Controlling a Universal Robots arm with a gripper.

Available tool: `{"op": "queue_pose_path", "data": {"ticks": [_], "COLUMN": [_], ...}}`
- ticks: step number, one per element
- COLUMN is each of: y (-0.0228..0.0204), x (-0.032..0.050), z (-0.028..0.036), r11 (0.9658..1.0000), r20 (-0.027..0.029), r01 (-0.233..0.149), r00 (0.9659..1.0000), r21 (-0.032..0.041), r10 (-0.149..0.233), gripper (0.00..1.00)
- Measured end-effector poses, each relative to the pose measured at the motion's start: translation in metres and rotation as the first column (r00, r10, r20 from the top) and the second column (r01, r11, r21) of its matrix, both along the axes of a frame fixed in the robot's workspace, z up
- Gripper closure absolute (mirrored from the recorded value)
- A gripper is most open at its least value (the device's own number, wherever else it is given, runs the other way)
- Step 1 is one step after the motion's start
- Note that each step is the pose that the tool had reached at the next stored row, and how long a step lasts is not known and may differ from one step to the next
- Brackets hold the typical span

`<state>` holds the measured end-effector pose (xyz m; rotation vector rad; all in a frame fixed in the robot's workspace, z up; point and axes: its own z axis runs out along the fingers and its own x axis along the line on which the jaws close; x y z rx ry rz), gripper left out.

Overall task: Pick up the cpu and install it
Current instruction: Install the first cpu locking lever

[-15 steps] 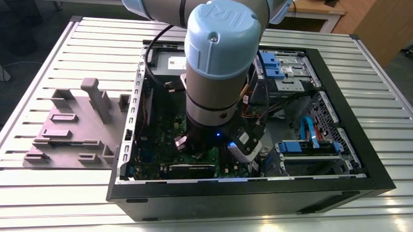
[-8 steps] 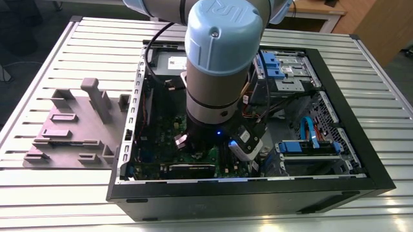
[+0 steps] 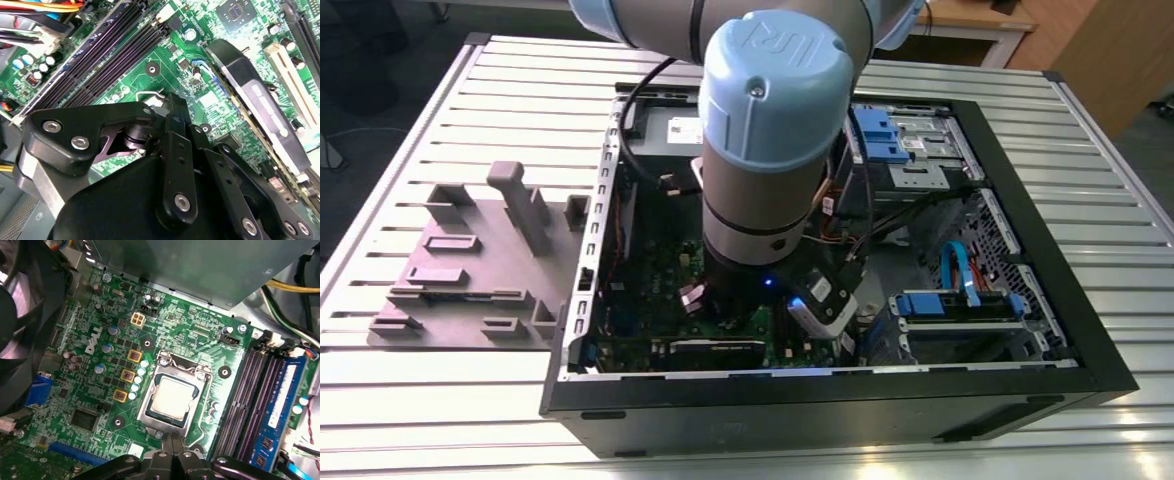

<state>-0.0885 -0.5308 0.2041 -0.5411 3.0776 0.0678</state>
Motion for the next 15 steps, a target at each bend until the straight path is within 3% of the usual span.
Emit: {"op": "queue_pose_path", "data": {"ticks": [7, 15], "y": [0.0, 0.0004], "x": [-0.0018, -0.0015], "z": [-0.0076, -0.0083], "r11": [1.0, 1.0], "r20": [0.0, 0.0002], "r01": [0.0, 0.0], "r00": [1.0, 1.0], "r21": [-0.0005, 0.0004], "r10": [0.0, 0.0], "gripper": [0.9, 0.9]}}
